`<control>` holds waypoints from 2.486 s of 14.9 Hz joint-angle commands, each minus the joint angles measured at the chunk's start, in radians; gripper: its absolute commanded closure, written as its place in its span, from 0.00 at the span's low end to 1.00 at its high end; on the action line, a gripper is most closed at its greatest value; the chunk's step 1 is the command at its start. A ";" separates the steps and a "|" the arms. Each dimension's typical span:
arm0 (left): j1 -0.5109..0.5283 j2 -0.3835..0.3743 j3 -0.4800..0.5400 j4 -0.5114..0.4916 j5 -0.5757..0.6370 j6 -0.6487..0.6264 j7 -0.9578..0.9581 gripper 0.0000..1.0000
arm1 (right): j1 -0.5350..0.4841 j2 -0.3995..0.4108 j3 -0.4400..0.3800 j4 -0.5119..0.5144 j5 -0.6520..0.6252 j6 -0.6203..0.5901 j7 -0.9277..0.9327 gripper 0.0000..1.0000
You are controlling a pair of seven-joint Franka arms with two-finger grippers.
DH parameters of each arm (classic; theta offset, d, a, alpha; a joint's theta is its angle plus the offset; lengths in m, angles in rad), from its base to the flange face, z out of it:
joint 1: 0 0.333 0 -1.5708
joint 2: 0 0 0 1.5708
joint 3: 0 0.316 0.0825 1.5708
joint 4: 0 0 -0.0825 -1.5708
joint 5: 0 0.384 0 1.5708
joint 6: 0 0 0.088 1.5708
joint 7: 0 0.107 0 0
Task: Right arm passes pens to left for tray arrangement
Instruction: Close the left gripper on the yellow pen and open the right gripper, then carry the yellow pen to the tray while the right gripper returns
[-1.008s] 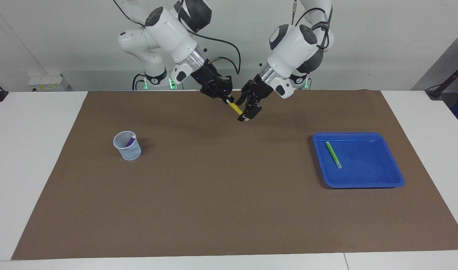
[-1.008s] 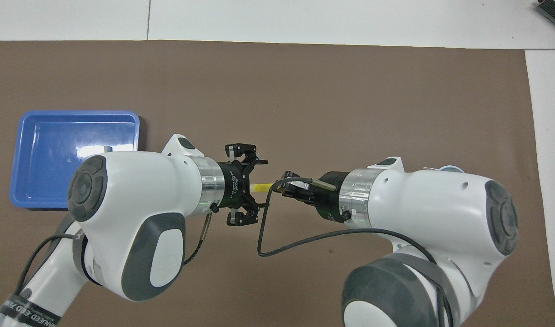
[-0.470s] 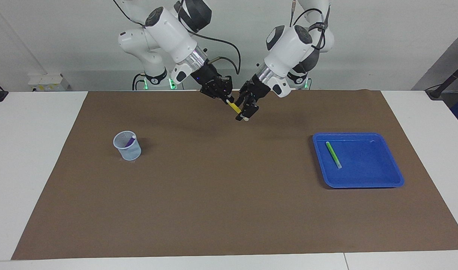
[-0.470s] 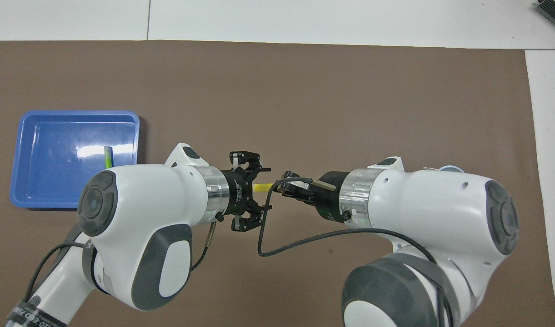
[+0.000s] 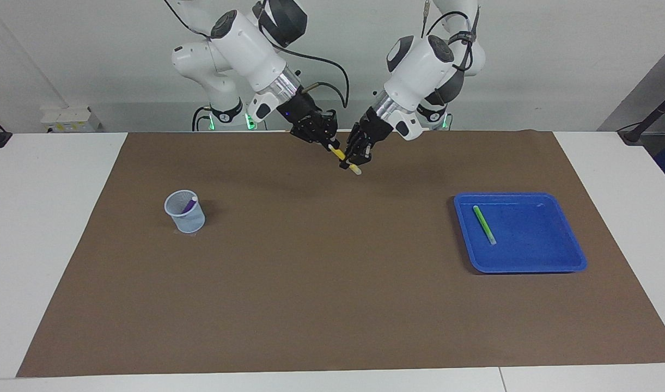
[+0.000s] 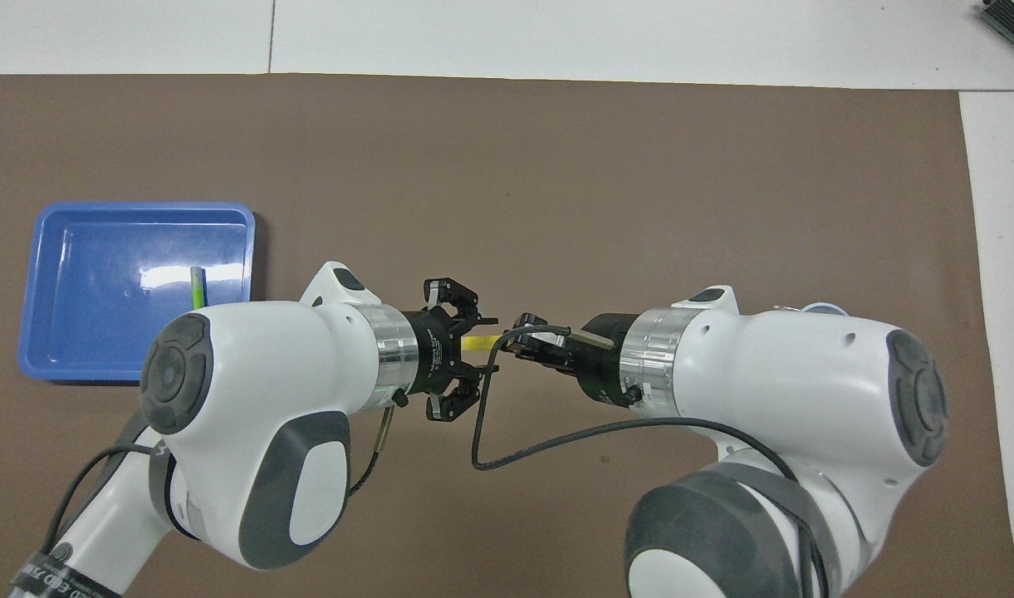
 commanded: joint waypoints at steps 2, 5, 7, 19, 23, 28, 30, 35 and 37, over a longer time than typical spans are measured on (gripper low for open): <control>-0.016 -0.032 0.011 -0.010 -0.014 -0.039 0.009 1.00 | -0.010 -0.021 0.003 -0.026 0.031 0.019 -0.039 1.00; -0.017 -0.034 0.011 -0.010 -0.010 -0.050 0.013 1.00 | -0.012 -0.021 0.003 -0.024 0.031 0.014 -0.039 1.00; -0.014 -0.035 0.013 -0.007 -0.010 -0.057 0.013 1.00 | -0.016 -0.021 0.003 -0.021 0.031 0.004 -0.026 0.94; 0.140 -0.061 0.023 0.002 0.065 -0.329 0.499 1.00 | -0.116 -0.041 -0.005 -0.021 -0.208 -0.250 -0.122 0.00; 0.248 -0.058 0.023 0.045 0.249 -0.474 0.824 1.00 | -0.205 -0.067 -0.005 -0.029 -0.366 -0.450 -0.376 0.00; 0.449 -0.057 0.023 0.062 0.418 -0.551 1.331 1.00 | -0.347 -0.086 -0.005 -0.052 -0.518 -0.558 -0.729 0.00; 0.508 -0.055 0.023 0.058 0.493 -0.551 1.504 1.00 | -0.374 -0.093 -0.005 -0.075 -0.567 -0.541 -0.933 0.00; 0.604 -0.003 0.023 0.047 0.659 -0.454 1.736 1.00 | -0.380 -0.095 -0.002 -0.115 -0.664 -0.437 -1.330 0.00; 0.613 0.040 0.023 0.030 0.708 -0.371 1.754 1.00 | -0.412 -0.090 -0.003 -0.151 -0.687 -0.353 -1.565 0.00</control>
